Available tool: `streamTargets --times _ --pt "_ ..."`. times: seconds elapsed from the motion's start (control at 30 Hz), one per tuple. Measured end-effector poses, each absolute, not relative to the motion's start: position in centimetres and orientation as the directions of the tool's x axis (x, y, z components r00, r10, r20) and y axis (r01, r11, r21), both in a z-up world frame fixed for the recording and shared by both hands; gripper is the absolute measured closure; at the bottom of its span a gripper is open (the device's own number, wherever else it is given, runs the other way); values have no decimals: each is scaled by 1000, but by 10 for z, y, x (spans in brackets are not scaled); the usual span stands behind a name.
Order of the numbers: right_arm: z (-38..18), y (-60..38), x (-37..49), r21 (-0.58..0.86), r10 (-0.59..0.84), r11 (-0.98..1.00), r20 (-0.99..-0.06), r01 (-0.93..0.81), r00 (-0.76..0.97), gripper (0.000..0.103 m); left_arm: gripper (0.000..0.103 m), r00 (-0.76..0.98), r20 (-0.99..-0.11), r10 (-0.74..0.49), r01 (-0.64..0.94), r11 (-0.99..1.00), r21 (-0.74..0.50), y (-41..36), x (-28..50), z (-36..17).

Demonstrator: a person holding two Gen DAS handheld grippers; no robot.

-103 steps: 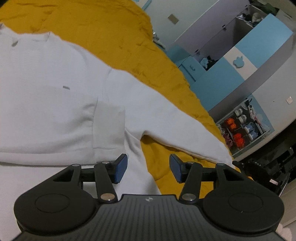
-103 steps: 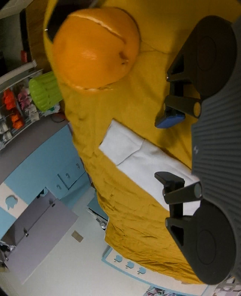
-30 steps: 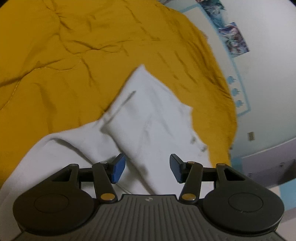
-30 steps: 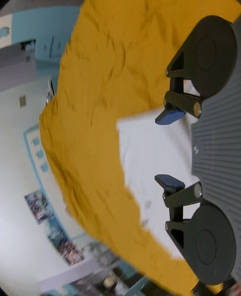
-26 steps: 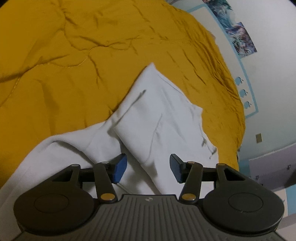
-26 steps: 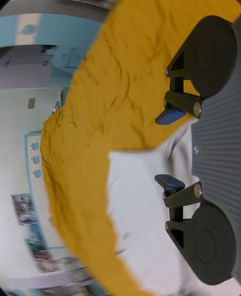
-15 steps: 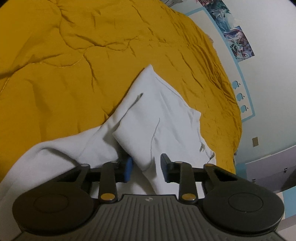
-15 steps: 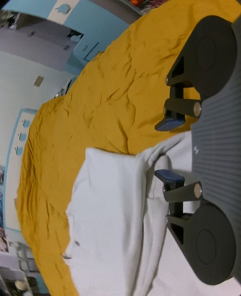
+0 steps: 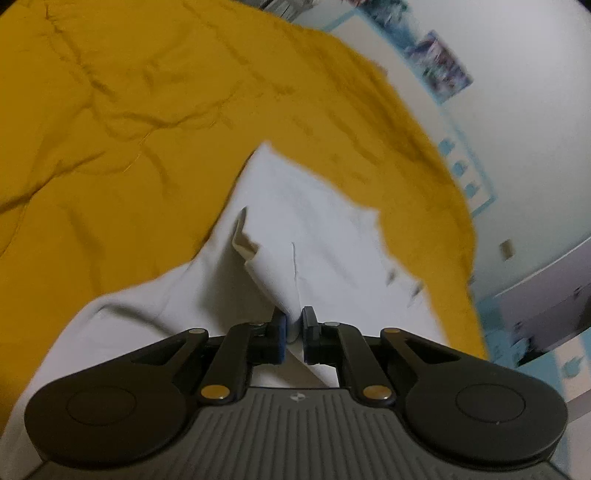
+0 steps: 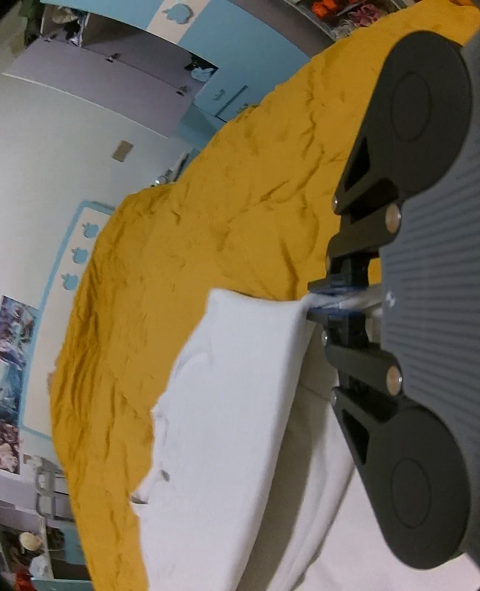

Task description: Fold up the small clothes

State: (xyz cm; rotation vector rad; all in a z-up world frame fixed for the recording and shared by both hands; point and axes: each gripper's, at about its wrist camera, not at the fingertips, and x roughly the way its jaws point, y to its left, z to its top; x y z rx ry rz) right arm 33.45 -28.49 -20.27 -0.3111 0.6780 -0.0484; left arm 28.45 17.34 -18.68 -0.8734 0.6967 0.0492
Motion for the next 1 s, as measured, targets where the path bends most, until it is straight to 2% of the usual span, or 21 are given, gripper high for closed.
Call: streamTargets --times 0.13,0.2,0.27,0.3,0.37,0.47,0.57,0.6,0.67,0.87,1.0 --pt "-221 -289 343 -280 -151 959 -646 -49 748 102 93 742 -624 -244 -351 652 -672 173 286 -206" --pt "-220 -288 343 -283 -154 958 -639 -44 753 101 85 736 -629 -249 -354 652 -671 176 285 -203" --pt "-216 -291 340 -276 -161 961 -642 -31 750 92 81 722 -642 -258 -374 634 -676 181 280 -198" --pt "-214 -294 340 -260 -160 965 -648 -20 744 91 80 707 -652 -273 -388 621 -681 183 276 -195" --pt "-204 -304 334 -197 -154 980 -655 30 740 84 78 700 -662 -268 -396 626 -671 185 266 -185" --pt "-185 -311 323 -91 -113 993 -619 72 777 84 71 727 -645 -235 -371 656 -657 184 256 -166" --pt "-167 -302 322 -5 -38 999 -563 42 825 84 70 757 -617 -216 -321 700 -638 179 263 -149" --pt "-163 -297 324 15 -15 1000 -549 27 836 84 62 764 -608 -216 -305 709 -636 177 268 -147" --pt "-161 -286 333 38 31 999 -548 -13 836 83 55 757 -613 -225 -290 725 -625 172 283 -147" --pt "-187 -271 358 168 154 984 -625 -60 765 83 57 706 -686 -175 -314 791 -525 160 312 -174" --pt "-210 -278 367 128 71 992 -682 22 727 84 57 701 -691 -175 -291 815 -501 160 316 -186"
